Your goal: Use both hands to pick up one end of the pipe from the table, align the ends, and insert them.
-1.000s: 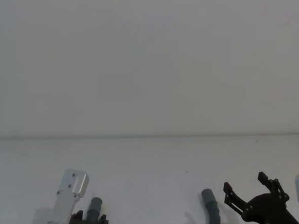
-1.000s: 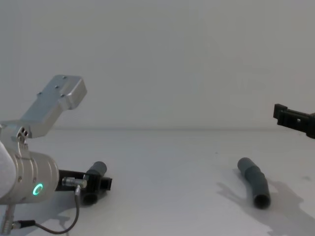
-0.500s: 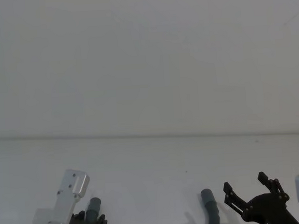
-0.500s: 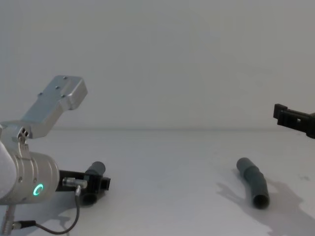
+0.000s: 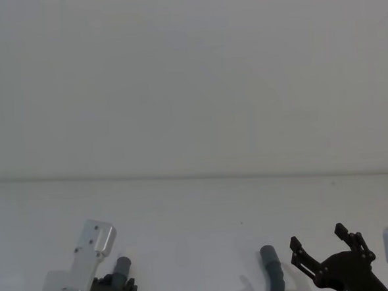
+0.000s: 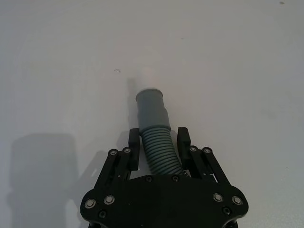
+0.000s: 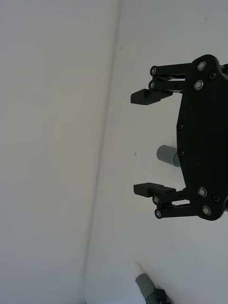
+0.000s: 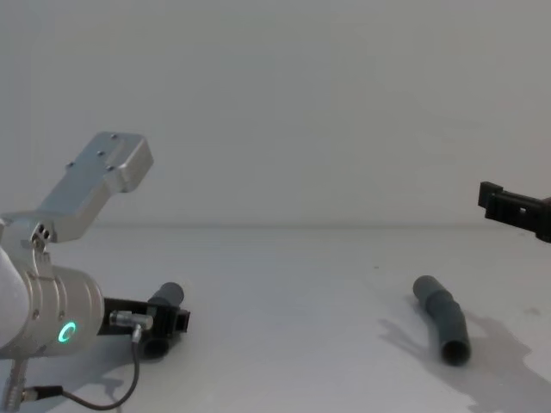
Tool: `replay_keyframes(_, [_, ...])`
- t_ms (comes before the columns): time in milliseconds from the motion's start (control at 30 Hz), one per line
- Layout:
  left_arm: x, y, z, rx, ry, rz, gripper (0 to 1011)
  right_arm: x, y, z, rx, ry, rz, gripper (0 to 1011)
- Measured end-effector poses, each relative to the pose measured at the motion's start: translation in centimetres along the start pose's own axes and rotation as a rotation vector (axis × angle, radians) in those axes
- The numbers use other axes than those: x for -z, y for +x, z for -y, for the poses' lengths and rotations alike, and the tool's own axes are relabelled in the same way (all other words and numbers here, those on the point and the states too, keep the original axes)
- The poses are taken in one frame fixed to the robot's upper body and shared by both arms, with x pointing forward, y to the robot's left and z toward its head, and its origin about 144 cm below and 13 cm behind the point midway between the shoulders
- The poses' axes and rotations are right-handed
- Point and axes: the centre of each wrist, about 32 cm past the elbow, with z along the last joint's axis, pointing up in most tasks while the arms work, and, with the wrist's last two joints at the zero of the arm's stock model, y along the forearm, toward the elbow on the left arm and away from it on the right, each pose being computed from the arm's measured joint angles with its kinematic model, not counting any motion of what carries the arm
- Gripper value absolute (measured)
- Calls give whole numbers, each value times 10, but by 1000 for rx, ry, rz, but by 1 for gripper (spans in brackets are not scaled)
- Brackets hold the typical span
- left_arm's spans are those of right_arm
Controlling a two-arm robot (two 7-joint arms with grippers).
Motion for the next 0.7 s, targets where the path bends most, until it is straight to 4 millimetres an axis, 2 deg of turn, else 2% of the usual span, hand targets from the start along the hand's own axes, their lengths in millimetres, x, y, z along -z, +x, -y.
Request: replay_keyframes(700, [0, 0, 0, -1, 1, 0, 333, 0, 0, 0, 0, 0, 0, 1000])
